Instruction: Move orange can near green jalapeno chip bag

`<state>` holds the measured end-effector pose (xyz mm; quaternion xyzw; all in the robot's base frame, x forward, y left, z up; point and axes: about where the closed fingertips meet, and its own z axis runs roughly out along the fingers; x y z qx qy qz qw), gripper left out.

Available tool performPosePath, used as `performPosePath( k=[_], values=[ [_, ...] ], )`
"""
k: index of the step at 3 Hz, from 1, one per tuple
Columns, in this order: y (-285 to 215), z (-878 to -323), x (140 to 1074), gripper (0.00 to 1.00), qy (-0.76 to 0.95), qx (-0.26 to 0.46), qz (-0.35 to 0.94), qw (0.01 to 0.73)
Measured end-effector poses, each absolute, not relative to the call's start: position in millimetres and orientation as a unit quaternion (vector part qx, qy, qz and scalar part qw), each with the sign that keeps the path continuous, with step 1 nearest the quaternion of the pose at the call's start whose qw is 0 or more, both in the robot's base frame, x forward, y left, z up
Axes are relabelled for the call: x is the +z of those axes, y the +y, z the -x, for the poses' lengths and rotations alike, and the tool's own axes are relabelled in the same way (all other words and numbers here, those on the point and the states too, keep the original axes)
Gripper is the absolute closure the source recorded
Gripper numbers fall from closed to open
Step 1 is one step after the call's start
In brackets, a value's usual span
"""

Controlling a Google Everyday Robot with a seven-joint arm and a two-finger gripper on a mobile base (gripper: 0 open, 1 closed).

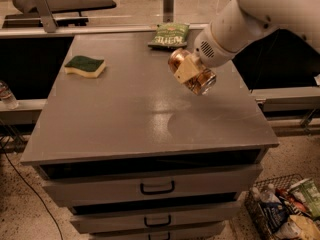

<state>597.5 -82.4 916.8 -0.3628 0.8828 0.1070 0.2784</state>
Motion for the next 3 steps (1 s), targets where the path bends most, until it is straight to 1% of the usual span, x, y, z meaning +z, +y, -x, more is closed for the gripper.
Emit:
performPosePath(
  k=[1, 2, 3],
  values=[
    [-81, -602, 934, 1.00, 0.859, 0.097, 0.403, 0.300],
    [-81, -602, 934, 1.00, 0.859, 0.097, 0.403, 0.300],
    [-91, -617, 936, 1.00, 0.852, 0.087, 0.398, 0.330]
  ],
)
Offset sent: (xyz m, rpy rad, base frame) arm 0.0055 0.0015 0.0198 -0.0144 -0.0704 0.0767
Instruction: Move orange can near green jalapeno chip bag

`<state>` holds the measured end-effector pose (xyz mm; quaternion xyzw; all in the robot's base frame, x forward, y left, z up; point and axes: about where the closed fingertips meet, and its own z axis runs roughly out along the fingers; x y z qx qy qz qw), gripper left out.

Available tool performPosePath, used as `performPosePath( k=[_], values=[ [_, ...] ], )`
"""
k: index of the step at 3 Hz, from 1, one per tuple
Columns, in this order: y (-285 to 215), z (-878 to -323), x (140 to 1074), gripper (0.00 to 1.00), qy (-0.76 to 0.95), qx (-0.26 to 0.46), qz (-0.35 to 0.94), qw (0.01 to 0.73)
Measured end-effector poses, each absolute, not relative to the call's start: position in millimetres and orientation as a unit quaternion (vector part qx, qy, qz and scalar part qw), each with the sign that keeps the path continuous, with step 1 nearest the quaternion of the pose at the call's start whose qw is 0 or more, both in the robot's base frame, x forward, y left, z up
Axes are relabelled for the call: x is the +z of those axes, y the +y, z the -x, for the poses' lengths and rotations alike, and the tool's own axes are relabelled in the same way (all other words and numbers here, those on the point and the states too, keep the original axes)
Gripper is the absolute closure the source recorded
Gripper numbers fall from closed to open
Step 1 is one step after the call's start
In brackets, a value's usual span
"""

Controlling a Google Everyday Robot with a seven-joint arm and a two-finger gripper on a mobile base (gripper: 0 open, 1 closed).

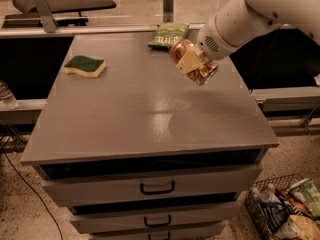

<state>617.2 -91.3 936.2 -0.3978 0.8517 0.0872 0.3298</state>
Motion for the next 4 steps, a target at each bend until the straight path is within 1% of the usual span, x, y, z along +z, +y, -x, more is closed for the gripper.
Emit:
performPosePath(
  k=[1, 2, 4],
  values=[
    [-120, -661, 947, 1.00, 0.826, 0.078, 0.385, 0.404],
    [-138, -708, 955, 1.00, 0.793, 0.088, 0.386, 0.463],
    [-120, -782, 942, 1.00, 0.724, 0.170, 0.422, 0.519]
  ],
)
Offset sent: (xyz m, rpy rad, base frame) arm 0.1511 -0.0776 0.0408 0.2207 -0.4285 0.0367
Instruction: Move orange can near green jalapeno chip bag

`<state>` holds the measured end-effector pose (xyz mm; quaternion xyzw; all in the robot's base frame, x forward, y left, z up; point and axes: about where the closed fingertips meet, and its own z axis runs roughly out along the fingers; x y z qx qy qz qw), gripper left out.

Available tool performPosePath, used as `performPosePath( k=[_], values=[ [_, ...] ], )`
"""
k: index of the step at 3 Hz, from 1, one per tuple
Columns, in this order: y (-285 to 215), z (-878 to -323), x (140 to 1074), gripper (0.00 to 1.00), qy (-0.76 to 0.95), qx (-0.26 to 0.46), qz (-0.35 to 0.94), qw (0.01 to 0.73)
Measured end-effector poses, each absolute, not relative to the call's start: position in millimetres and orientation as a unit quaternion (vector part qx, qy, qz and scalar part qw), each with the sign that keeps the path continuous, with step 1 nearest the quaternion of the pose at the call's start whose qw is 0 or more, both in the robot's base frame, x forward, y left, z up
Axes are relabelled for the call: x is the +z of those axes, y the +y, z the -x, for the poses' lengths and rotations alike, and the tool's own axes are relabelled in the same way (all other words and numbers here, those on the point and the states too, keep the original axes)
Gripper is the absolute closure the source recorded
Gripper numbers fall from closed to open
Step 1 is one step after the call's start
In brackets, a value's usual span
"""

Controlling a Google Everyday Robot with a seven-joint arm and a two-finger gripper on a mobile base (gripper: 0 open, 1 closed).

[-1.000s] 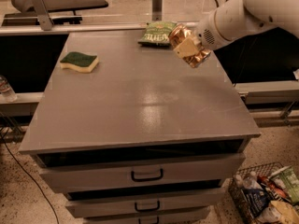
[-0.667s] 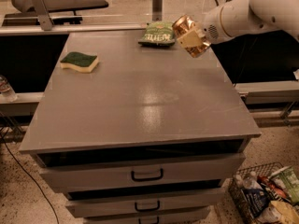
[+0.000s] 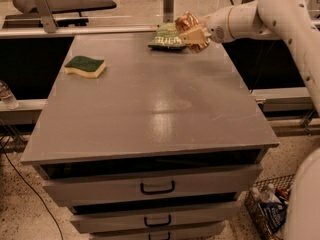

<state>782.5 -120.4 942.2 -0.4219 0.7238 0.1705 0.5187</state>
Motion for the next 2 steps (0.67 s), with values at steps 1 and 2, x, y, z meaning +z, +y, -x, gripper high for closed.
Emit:
performPosePath(
  k=[1, 2],
  values=[
    [-121, -803, 948, 1.00, 0.691, 0.189, 0.427, 0.552],
    [-128, -817, 949, 1.00, 0.669, 0.189, 0.423, 0.581]
  ],
)
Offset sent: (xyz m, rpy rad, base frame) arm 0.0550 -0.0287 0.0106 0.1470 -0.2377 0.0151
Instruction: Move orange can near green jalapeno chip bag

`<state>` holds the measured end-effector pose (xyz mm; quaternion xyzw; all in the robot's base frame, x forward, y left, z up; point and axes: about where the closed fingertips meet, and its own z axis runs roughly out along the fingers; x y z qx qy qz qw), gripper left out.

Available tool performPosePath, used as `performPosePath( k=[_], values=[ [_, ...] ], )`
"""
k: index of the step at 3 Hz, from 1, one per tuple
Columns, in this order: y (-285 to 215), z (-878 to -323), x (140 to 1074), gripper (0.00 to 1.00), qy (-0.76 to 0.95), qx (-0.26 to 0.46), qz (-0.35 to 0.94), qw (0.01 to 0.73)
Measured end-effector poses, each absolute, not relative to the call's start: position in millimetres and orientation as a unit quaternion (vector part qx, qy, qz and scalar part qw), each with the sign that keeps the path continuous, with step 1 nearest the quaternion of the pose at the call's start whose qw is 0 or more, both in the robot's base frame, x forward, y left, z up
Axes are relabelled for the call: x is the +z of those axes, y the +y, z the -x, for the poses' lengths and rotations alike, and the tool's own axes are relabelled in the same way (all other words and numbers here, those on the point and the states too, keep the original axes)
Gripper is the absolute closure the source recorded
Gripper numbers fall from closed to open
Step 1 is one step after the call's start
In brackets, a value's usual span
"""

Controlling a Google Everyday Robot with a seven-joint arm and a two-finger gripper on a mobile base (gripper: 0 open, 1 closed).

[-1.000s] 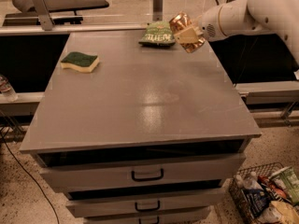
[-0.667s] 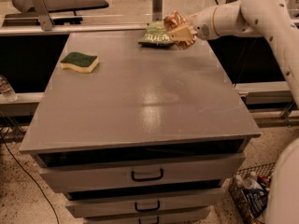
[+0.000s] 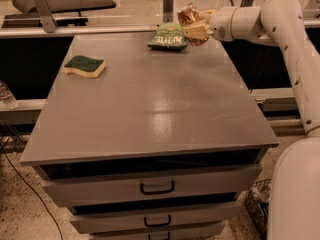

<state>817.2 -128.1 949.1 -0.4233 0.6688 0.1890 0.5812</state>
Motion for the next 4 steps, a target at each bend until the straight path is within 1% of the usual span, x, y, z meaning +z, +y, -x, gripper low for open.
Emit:
performPosePath(
  k=[3, 4],
  values=[
    [-136, -844, 915, 1.00, 0.638, 0.208, 0.401, 0.624],
    [-137, -848, 910, 0.81, 0.628, 0.225, 0.396, 0.631]
  ],
)
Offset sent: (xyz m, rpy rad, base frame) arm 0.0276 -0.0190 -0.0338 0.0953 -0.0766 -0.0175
